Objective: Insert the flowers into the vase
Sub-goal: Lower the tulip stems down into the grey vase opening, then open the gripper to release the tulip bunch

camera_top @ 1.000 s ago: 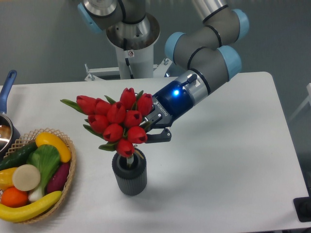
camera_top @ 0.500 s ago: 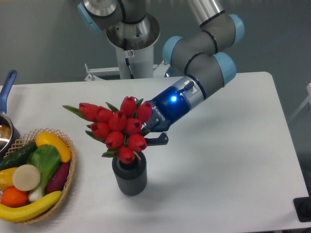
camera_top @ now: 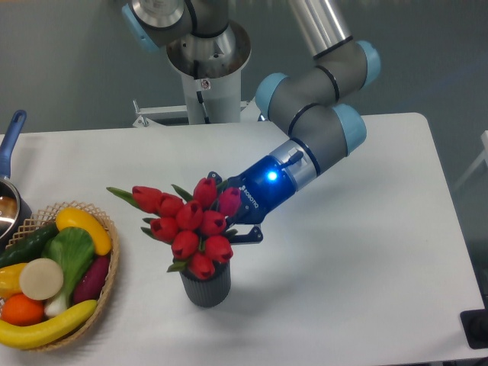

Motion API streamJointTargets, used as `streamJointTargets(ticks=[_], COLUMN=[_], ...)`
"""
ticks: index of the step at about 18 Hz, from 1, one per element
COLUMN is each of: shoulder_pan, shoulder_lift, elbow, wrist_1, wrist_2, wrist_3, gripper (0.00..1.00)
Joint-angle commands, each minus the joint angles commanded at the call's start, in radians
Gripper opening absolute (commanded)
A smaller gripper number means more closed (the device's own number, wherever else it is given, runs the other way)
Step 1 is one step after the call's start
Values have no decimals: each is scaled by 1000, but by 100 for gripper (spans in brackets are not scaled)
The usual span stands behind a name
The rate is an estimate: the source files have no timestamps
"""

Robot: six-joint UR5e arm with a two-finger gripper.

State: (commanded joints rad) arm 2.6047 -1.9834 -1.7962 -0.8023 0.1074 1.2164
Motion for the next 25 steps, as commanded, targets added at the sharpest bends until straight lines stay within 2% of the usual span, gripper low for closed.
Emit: streamJointTargets(ticks=[18, 21, 22, 24, 25], shoulder_pan=[-3, 3, 6, 12, 18], shoulder_lift=[-57, -58, -58, -58, -58], elbow=[-29, -29, -29, -31, -34], wrist_1=[2, 0, 2, 0, 2], wrist_2=[23, 23, 23, 25, 25], wrist_3=[60, 61, 63, 90, 106], gripper=[23, 28, 33, 48, 60])
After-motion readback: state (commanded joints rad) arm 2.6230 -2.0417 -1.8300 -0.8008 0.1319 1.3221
